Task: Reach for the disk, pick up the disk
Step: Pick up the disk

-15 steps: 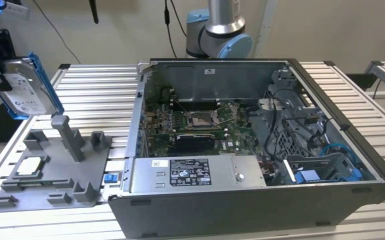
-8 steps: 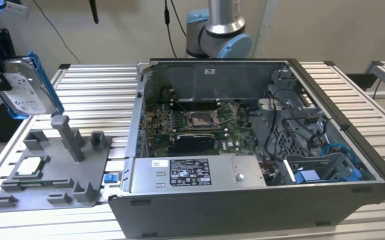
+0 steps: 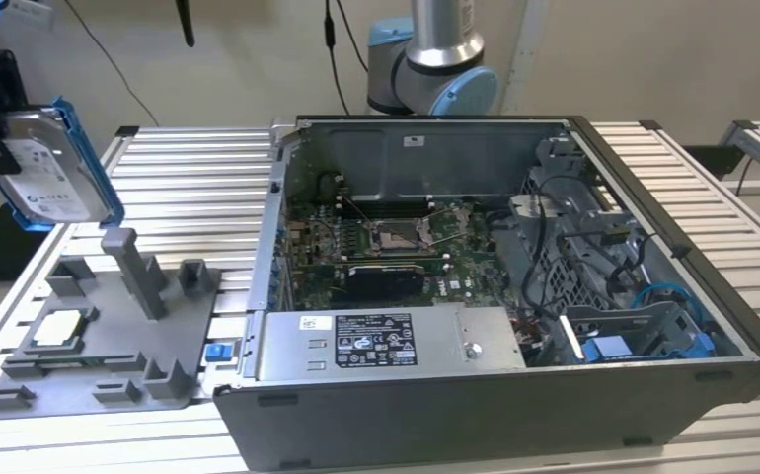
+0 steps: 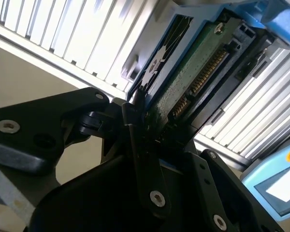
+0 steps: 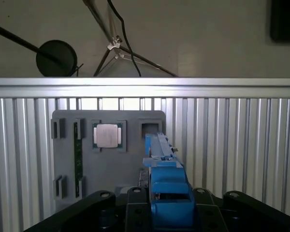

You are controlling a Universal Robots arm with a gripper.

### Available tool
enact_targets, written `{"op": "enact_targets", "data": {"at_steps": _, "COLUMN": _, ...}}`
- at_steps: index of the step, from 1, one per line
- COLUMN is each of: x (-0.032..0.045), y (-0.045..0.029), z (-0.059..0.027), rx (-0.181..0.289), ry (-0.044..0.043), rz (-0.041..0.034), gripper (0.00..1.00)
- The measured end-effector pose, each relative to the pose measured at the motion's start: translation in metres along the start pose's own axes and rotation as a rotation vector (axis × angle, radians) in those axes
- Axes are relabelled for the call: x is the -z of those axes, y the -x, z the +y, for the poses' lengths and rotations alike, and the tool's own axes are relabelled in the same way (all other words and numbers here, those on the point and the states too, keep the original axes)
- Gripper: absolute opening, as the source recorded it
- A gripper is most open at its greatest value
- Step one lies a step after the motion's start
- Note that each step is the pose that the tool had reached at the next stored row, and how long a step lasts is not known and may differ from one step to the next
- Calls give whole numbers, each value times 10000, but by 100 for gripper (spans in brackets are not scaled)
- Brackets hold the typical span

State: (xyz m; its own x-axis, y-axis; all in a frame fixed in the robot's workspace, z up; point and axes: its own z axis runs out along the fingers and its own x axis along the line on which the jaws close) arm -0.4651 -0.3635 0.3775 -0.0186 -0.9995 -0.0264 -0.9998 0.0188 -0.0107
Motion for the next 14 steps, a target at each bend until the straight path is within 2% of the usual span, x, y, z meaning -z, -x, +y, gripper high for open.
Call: {"op": "enact_targets", "data": {"at_steps": 14, "x": 608, "y": 16, "z": -6, "rx": 1, "ry": 2, "rz": 1, "gripper": 0}}
